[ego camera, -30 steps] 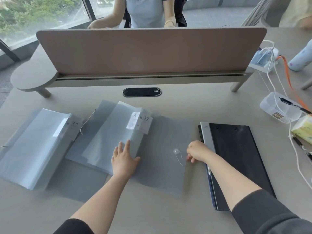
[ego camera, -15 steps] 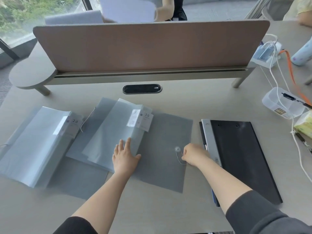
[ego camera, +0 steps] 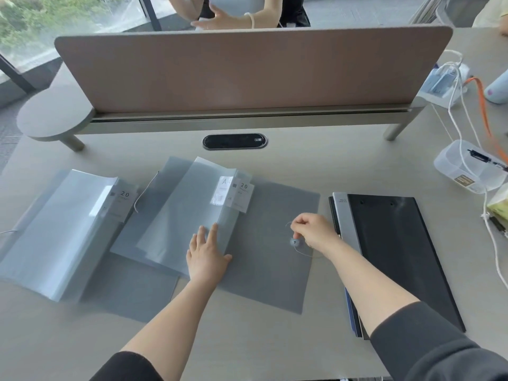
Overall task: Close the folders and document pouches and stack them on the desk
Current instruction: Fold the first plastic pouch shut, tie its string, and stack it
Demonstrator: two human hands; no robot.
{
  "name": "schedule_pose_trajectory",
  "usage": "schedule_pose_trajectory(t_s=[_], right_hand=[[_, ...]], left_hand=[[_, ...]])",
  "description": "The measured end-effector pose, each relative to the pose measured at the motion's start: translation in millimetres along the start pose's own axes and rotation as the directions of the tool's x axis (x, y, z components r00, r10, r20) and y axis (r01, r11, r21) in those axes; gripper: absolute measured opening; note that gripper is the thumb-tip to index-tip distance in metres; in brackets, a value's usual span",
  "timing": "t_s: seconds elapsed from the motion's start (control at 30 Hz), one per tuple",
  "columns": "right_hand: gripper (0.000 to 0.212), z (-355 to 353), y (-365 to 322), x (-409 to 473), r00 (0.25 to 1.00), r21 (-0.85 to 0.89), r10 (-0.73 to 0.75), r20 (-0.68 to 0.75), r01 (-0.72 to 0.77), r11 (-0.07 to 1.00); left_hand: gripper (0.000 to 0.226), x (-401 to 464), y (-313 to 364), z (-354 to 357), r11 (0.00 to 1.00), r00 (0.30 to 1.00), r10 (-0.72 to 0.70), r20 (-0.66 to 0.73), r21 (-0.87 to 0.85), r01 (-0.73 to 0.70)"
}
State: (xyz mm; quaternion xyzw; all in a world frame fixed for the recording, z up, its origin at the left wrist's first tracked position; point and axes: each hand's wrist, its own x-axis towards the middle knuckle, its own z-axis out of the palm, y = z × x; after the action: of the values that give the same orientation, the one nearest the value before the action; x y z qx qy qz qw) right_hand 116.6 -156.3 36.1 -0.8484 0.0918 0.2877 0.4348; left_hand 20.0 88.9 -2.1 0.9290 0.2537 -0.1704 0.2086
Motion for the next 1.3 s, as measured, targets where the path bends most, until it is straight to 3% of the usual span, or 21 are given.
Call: schedule_pose_trajectory(t_s=[0.13,0.3,0.37,0.43,0.5,0.6,0.73,0.87,0.97,1.13,1.3], right_hand=[[0.011,-14.0,-3.5,-7.1,0.976,-0.265,0.082,0.2,-0.027,0.964],[0.017,-33.3,-11.0,-19.3,0.812,-0.462,0.286,0.509,-0.022,0.886],[0.016,-37.0,-12.3,-25.1,0.77,-0.579,0.388,0.507,-0.029,0.815],[0.013,-38.8,-11.4,-32.1,0.773,-0.689,0.452,0.446,-0.026,0.725],[0.009,-38.1,-10.8,-37.1,0.81,-0.754,0.45,0.377,-0.014,0.657],[0.015,-32.7,-7.0,-34.3,0.935,-0.762,0.294,0.196,-0.043,0.646],[0.018,-21.3,2.3,-25.3,0.994,-0.628,0.101,-0.05,-0.11,0.77],[0.015,-10.3,16.0,-19.3,0.988,-0.487,0.121,-0.095,-0.152,0.86],[0.009,-3.2,25.0,-15.2,0.964,-0.2,0.192,-0.184,-0.228,0.953],[0.01,2.8,22.4,-9.2,0.901,0.232,0.375,-0.215,-0.326,0.916],[0.011,5.8,18.2,-6.4,0.862,0.316,0.451,-0.229,-0.373,0.872]], left_hand=[[0.088,-0.8,-0.4,-0.5,1.0,1.0,0.003,-0.015,0.009,-0.003],[0.088,-1.0,0.0,-0.7,1.0,1.0,-0.015,-0.016,0.004,0.015],[0.088,-1.1,0.5,-1.3,1.0,1.0,-0.018,-0.015,0.002,0.018],[0.087,-1.5,0.8,-1.9,1.0,1.0,-0.021,-0.012,-0.003,0.021],[0.088,-2.0,1.6,-2.9,1.0,1.0,-0.019,-0.008,-0.008,0.019],[0.088,-1.9,2.1,-4.3,1.0,1.0,-0.016,-0.003,-0.008,0.016],[0.088,-4.0,2.4,-5.8,1.0,1.0,-0.01,-0.007,-0.006,0.01],[0.088,-5.7,1.3,-6.4,1.0,1.0,-0.007,-0.008,-0.009,0.007],[0.086,-5.6,-1.5,-5.7,1.0,1.0,-0.003,-0.02,-0.018,0.003],[0.08,-3.8,-7.9,-4.0,1.0,0.999,0.018,-0.041,-0.009,-0.019],[0.076,-2.2,-9.3,-3.7,1.0,0.999,0.017,-0.048,-0.01,-0.017]])
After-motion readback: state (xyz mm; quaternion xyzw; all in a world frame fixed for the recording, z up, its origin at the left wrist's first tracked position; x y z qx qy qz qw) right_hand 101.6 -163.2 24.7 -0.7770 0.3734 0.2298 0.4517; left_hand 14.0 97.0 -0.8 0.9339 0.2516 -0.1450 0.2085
